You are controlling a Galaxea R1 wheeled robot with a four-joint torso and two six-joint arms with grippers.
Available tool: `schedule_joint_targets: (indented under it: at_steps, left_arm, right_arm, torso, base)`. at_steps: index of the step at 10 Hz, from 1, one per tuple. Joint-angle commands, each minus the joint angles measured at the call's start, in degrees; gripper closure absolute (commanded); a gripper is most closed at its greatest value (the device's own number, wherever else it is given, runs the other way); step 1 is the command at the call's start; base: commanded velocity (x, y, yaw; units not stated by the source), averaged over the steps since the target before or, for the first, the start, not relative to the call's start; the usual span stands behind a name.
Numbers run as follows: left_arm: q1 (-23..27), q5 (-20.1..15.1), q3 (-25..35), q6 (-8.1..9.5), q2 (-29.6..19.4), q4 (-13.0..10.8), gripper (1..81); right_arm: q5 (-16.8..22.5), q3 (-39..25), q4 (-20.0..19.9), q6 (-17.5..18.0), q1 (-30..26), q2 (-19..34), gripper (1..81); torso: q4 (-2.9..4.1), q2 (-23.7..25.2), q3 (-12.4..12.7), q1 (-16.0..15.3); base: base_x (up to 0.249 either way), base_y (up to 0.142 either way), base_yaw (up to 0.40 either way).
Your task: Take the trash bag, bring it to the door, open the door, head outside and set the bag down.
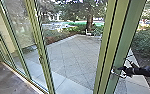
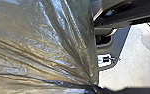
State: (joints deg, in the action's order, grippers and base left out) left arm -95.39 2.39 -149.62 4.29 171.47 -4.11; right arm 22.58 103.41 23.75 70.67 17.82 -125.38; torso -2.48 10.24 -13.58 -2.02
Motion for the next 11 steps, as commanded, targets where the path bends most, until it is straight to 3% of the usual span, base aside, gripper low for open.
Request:
schedule_joint_targets:
  at_steps: [1, 3, 4, 7, 11]
  left_arm:
    - [0.69, -4.06, 0.37, -0.51, 0.28, -0.55, 81.1]
    - [0.69, -4.06, 0.37, -0.51, 0.28, -0.55, 81.1]
    - [0.69, -3.98, 0.37, -0.51, 0.37, -0.46, 81.1]
    - [0.77, -4.05, 0.37, -0.51, 0.63, -0.55, 81.1]
    - [0.95, -4.06, 0.37, -0.51, 0.63, -0.55, 81.1]
  right_arm:
    - [0.36, 0.20, 5.78, -1.67, -11.62, 4.14, 1.0]
    - [0.62, -0.94, 6.22, -1.76, -13.37, 5.81, 1.0]
    - [2.46, -1.73, 6.57, -1.76, -14.77, 6.78, 1.0]
    - [6.87, -4.10, 9.38, -1.94, -18.12, 9.33, 1.0]
    - [11.09, -5.78, 13.87, -2.82, -20.67, 10.56, 1.0]
  torso:
    - [0.00, 0.00, 2.75, 0.00]
    - [0.00, -0.02, 5.66, -0.02]
    - [0.00, -0.05, 2.88, -0.05]
    - [0.02, 0.02, 5.05, 0.06]
    - [0.02, 0.02, 5.00, 0.04]
  base:
    - [0.000, 0.000, 0.000]
    - [0.000, 0.000, 0.000]
    - [0.000, 0.000, 0.000]
    - [0.000, 0.000, 0.000]
    - [0.000, 0.000, 0.000]
